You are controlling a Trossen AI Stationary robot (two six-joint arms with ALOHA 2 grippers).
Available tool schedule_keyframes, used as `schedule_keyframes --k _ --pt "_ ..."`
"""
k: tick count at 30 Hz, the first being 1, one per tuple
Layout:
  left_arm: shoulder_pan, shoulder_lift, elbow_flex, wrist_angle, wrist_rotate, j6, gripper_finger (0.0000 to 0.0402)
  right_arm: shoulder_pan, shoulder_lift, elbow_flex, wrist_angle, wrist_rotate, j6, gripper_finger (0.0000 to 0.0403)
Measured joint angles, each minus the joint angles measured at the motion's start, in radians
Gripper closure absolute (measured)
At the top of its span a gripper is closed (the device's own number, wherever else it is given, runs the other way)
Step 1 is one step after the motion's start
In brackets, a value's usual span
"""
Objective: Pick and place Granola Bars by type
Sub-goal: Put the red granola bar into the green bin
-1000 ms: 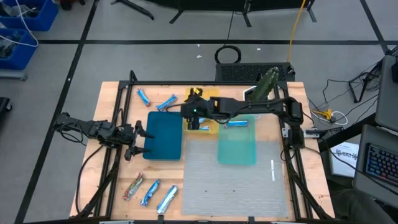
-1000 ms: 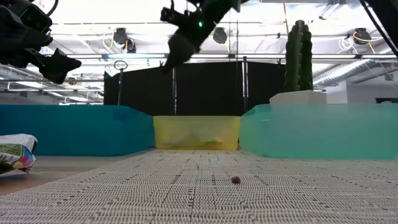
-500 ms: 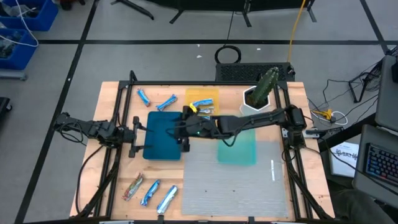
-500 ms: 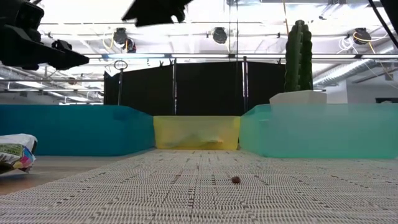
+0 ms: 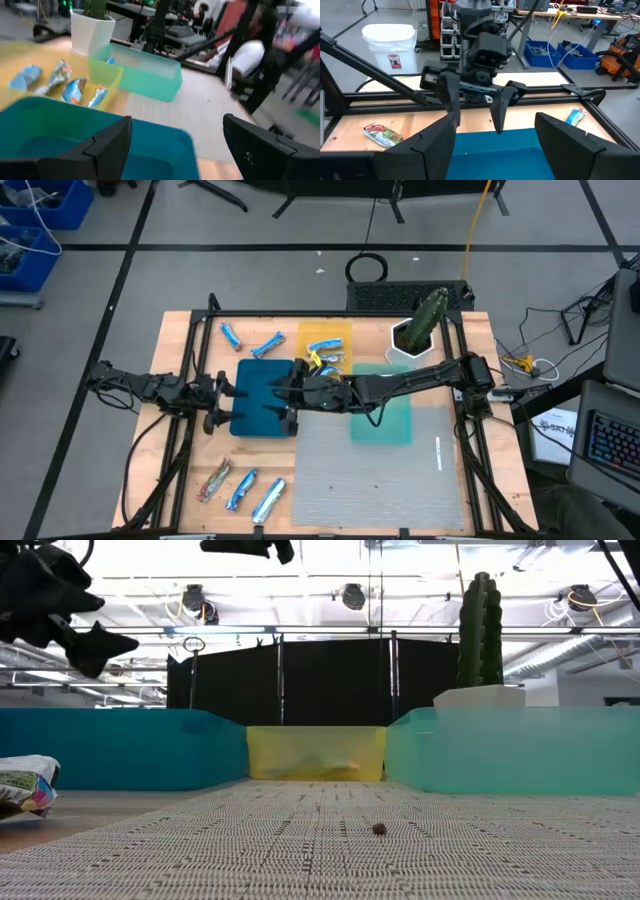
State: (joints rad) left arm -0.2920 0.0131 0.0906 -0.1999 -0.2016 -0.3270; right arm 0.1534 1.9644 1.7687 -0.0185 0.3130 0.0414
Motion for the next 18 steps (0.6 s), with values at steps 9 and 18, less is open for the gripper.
schedule_keyframes --k 9,18 --pt "0.000 0.002 0.000 0.078 -0.027 -0.345 0.0091 0.002 0.000 0.000 0.000 -0.001 0.050 0.0142" --pt "0.000 0.050 0.055 0.162 0.050 -0.326 0.0092 0.011 0.000 0.000 0.000 -0.003 0.048 0.0138"
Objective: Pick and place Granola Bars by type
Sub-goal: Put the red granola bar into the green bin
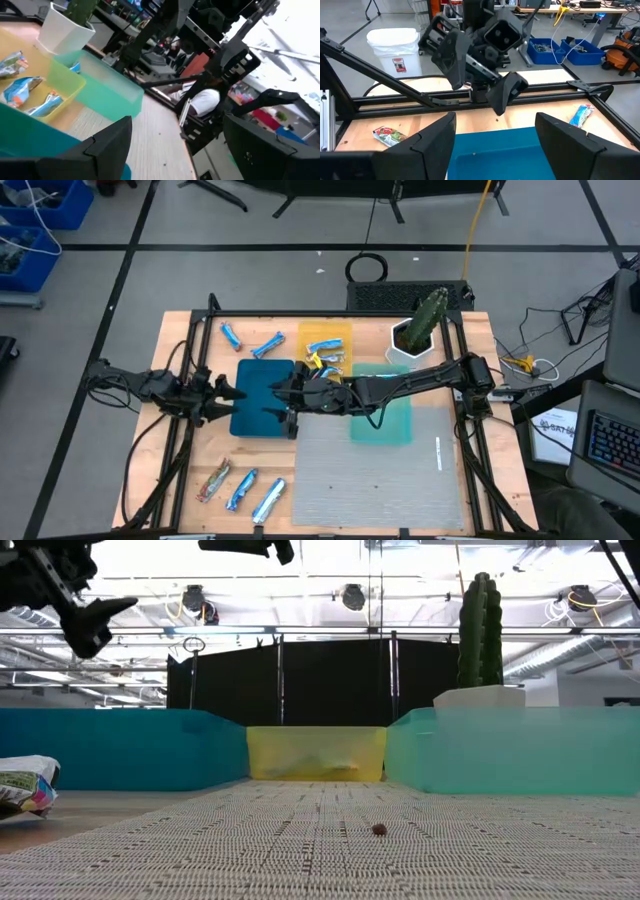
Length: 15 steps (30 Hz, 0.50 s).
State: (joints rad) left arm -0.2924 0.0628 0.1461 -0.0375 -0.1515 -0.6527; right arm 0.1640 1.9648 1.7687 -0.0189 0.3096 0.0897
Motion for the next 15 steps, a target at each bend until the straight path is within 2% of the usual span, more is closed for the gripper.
schedule_keyframes --k 3,11,15 --pt "0.000 0.060 0.076 -0.077 -0.008 0.006 0.0092 0.003 0.000 0.000 0.000 0.000 0.003 0.0137" --pt "0.000 0.296 0.377 -0.337 -0.015 0.087 0.0092 0.036 0.000 0.000 0.000 -0.001 0.004 0.0137" --pt "0.000 0.410 0.511 -0.466 -0.005 0.050 0.0092 0.057 0.000 0.000 -0.001 -0.001 0.004 0.0136"
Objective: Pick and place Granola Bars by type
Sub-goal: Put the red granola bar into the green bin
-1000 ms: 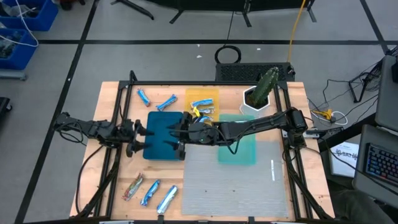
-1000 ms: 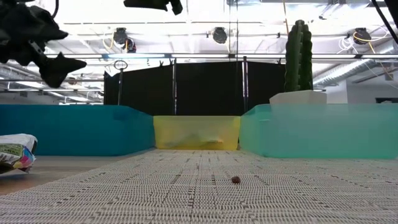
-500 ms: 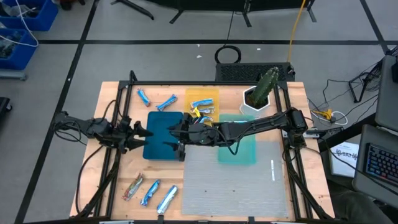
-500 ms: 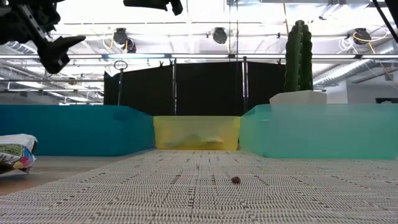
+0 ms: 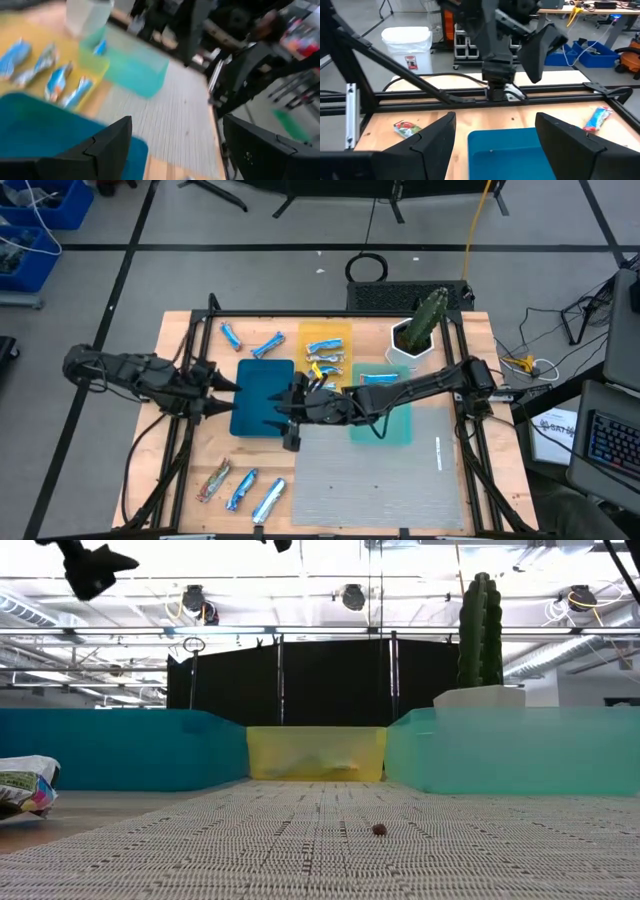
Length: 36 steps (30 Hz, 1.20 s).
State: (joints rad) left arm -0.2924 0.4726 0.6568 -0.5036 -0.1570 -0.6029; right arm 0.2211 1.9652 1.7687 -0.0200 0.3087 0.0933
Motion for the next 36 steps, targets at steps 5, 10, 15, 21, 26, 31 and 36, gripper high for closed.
schedule_keyframes --k 5,10,15,21,26,31,36 --pt "0.000 0.126 0.154 -0.235 0.059 -0.154 0.0092 0.024 -0.005 0.000 -0.029 -0.001 -0.007 0.0132" --pt "-0.021 0.236 0.267 -0.411 0.134 -0.336 0.0092 0.032 -0.022 0.000 -0.042 0.001 -0.029 0.0131" --pt "-0.087 0.312 0.308 -0.497 0.183 -0.524 0.0092 0.032 -0.030 0.000 -0.049 0.001 -0.036 0.0131" --pt "-0.239 0.371 0.308 -0.527 0.158 -0.773 0.0092 0.032 -0.030 0.000 -0.052 0.001 -0.029 0.0124" --pt "-0.358 0.428 0.308 -0.548 0.126 -0.983 0.0092 0.036 -0.031 0.000 -0.053 0.001 -0.030 0.0124" --pt "-0.466 0.510 0.308 -0.548 0.123 -1.153 0.0092 0.043 -0.031 0.000 -0.062 0.000 -0.030 0.0124" --pt "-0.553 0.615 0.308 -0.553 0.125 -1.258 0.0092 0.052 -0.031 0.000 -0.063 0.000 -0.037 0.0121"
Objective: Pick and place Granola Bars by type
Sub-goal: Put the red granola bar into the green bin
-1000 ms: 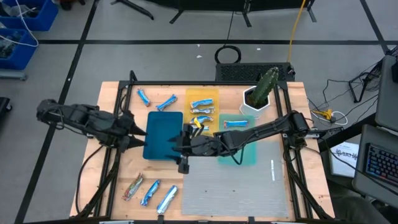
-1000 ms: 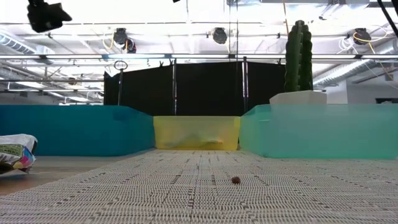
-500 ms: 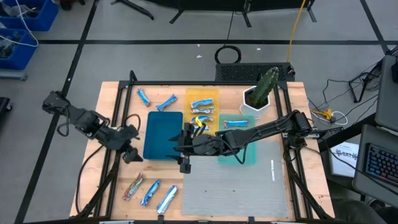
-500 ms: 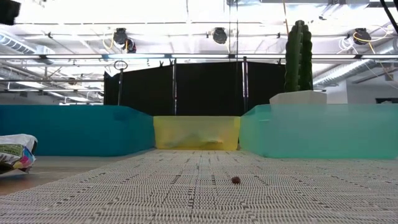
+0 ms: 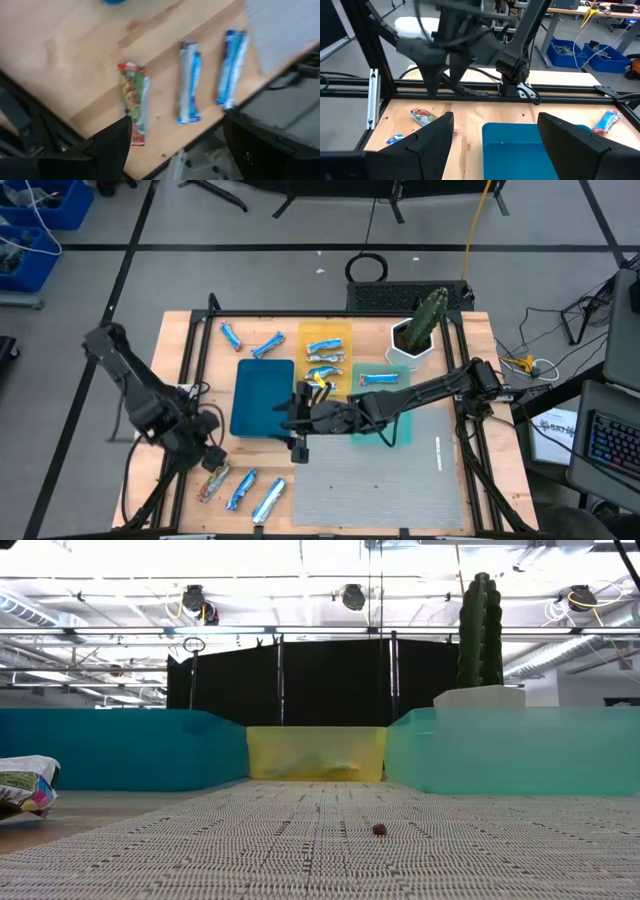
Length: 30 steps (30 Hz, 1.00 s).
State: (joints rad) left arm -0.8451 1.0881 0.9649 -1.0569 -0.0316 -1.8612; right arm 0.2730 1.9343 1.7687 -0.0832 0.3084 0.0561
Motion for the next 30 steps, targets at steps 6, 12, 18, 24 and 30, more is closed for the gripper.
schedule_keyframes --k 6,12,18,24,30 --pt "-0.069 0.125 0.000 0.012 0.024 -0.068 0.0092 0.004 0.000 0.000 -0.007 0.000 -0.027 0.0120" --pt "-0.132 0.202 0.000 0.015 0.033 -0.151 0.0092 0.004 0.000 0.000 -0.013 0.000 -0.021 0.0119" --pt "-0.168 0.248 -0.011 0.028 0.075 -0.184 0.0092 0.004 0.000 0.000 -0.013 0.000 -0.023 0.0119" --pt "-0.170 0.314 -0.023 0.071 0.110 -0.145 0.0092 0.004 -0.001 0.000 -0.013 0.000 -0.034 0.0119" --pt "-0.169 0.382 -0.023 0.133 0.103 -0.122 0.0092 0.004 -0.001 0.000 -0.013 0.000 -0.041 0.0119"
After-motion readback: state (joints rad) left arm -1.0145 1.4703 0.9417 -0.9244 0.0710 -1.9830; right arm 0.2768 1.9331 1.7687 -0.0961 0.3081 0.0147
